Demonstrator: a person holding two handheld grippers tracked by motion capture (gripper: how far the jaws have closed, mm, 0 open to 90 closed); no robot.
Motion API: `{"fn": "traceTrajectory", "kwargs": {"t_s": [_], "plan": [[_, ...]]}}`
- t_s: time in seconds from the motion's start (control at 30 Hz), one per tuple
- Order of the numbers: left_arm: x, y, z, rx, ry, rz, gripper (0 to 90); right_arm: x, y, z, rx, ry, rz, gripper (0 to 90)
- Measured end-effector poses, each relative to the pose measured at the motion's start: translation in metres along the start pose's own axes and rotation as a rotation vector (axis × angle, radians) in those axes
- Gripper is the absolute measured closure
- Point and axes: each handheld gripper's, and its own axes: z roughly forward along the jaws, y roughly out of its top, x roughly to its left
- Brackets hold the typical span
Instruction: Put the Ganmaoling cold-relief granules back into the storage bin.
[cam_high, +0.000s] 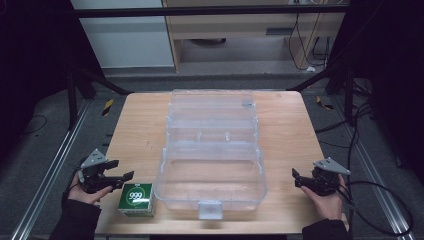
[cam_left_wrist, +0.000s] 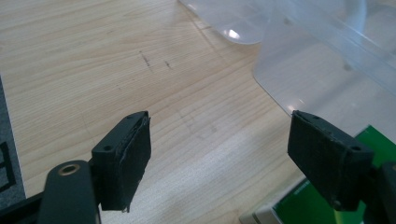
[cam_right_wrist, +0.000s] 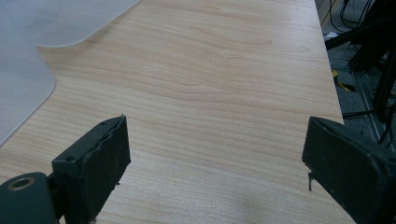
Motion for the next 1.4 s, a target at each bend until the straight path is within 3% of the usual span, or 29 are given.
{"fn": "traceTrajectory", "kwargs": {"t_s": [0.27,0.37,0.73,1.03,1.17,1.2,1.4], "plan": [[-0.002,0.01,-0.013,0.034,-0.065,0.08,18.5,0.0,-0.001,0.0,-0.001,0.005,-0.004,7.8],[-0.004,0.015,-0.017,0.065,-0.103,0.129,17.3,0.0,-0.001,0.001,0.002,0.009,-0.008,7.7],[-0.014,0.027,-0.025,0.149,-0.181,0.278,14.7,0.0,-0.002,0.001,0.002,0.017,-0.023,7.6],[-0.02,0.028,-0.025,0.217,-0.21,0.377,13.7,0.001,-0.002,0.001,0.009,0.026,-0.027,7.3],[-0.024,0.029,-0.025,0.245,-0.236,0.421,13.1,0.001,-0.003,0.001,0.015,0.03,-0.032,7.1],[-0.026,0.029,-0.025,0.267,-0.245,0.449,13.1,0.001,-0.003,0.002,0.016,0.03,-0.035,7.0],[-0.033,0.032,-0.024,0.297,-0.279,0.503,12.7,0.001,-0.003,0.002,0.021,0.034,-0.041,6.7]]}}
